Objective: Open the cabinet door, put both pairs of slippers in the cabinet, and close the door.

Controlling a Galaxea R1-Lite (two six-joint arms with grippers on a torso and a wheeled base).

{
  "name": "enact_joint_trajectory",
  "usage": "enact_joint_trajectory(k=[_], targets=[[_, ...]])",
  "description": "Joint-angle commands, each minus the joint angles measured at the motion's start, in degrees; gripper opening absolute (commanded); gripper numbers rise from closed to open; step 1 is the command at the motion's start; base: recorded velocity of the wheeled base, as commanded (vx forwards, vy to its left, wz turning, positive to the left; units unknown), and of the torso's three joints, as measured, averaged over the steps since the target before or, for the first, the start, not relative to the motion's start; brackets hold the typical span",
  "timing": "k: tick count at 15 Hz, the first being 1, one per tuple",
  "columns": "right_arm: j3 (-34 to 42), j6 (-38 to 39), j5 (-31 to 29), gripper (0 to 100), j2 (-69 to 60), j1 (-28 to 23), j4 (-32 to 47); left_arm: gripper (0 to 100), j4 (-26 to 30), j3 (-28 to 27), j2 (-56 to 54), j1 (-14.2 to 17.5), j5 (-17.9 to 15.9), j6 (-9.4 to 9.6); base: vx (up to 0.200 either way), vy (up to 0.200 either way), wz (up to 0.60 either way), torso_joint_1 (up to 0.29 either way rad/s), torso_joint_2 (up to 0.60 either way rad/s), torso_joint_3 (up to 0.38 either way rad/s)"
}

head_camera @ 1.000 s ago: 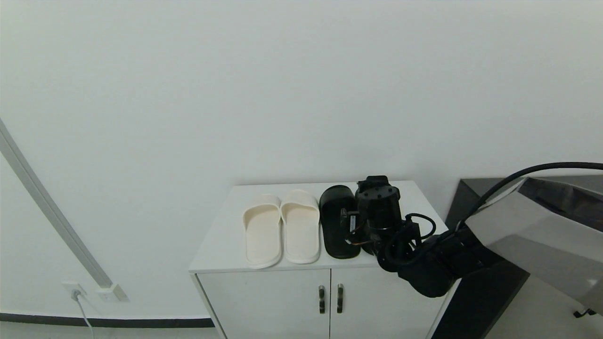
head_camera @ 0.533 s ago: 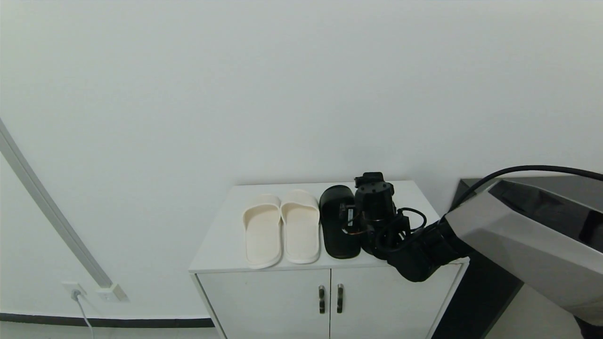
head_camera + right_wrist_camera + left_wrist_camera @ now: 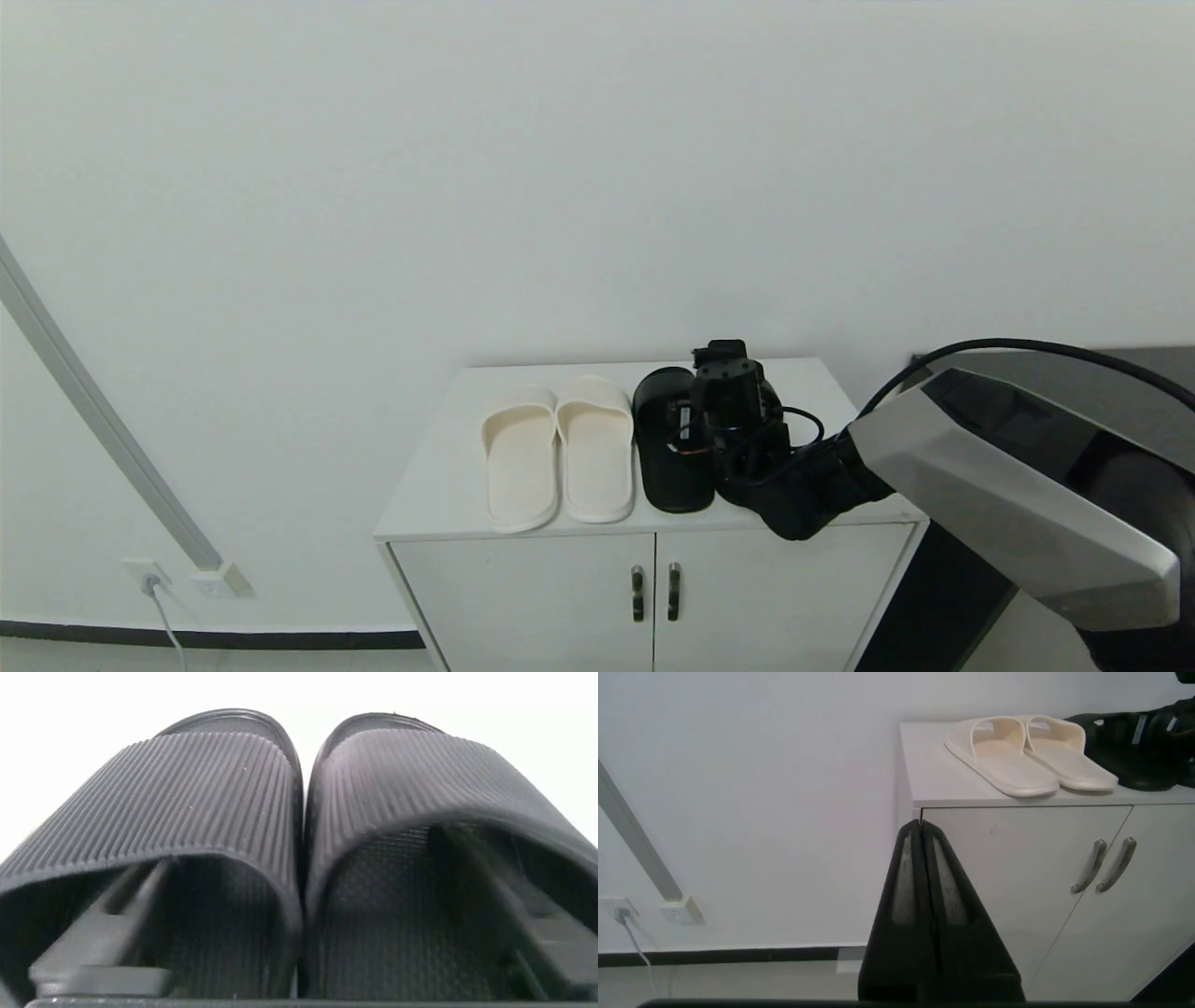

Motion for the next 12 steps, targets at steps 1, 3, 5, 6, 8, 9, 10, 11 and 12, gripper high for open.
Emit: enact_joint_trajectory(k=[1,3,5,6,8,9,10,11,12], targets=[[-0.8,-0.1,0.0,0,0.5,0.0,0.0,0,0.0,0.0,0.0,0.0,0.0,-0.04,0.000,0.000,0.00,0.000,0.00,0.000],[-0.9,-0.1,0.0,0,0.4,-0.1,0.0,0,0.0,0.0,0.0,0.0,0.0,-0.04,0.000,0.000,0.00,0.000,0.00,0.000],[-0.5,-0.1,0.0,0,0.1,-0.1,-0.1,0,0.0,0.0,0.0,0.0,0.1,-0.04,0.000,0.000,0.00,0.000,0.00,0.000],[-0.2,-0.1,-0.1,0,0.0,0.0,-0.2,0,0.0,0.0,0.0,0.0,0.1,-0.04,0.000,0.000,0.00,0.000,0.00,0.000],[2.3,-0.3,-0.1,0,-2.8,0.1,-0.3,0,0.0,0.0,0.0,0.0,0.1,-0.04,0.000,0.000,0.00,0.000,0.00,0.000],[4.1,-1.1,-0.1,0,-4.6,0.1,-0.4,0,0.0,0.0,0.0,0.0,0.1,0.04,0.000,0.000,0.00,0.000,0.00,0.000],[6.7,-2.1,0.0,0,-7.4,0.1,-0.4,0,0.0,0.0,0.0,0.0,0.1,0.04,0.000,0.000,0.00,0.000,0.00,0.000],[9.2,-2.5,0.8,0,-10.4,0.1,-0.8,0,0.0,0.0,0.0,0.0,0.1,0.04,0.000,0.000,0.00,0.000,0.00,0.000],[12.7,-2.6,3.0,0,-14.6,0.6,-1.4,0,0.0,0.0,0.0,0.0,0.1,0.04,0.000,0.000,0.00,0.000,0.00,0.000]])
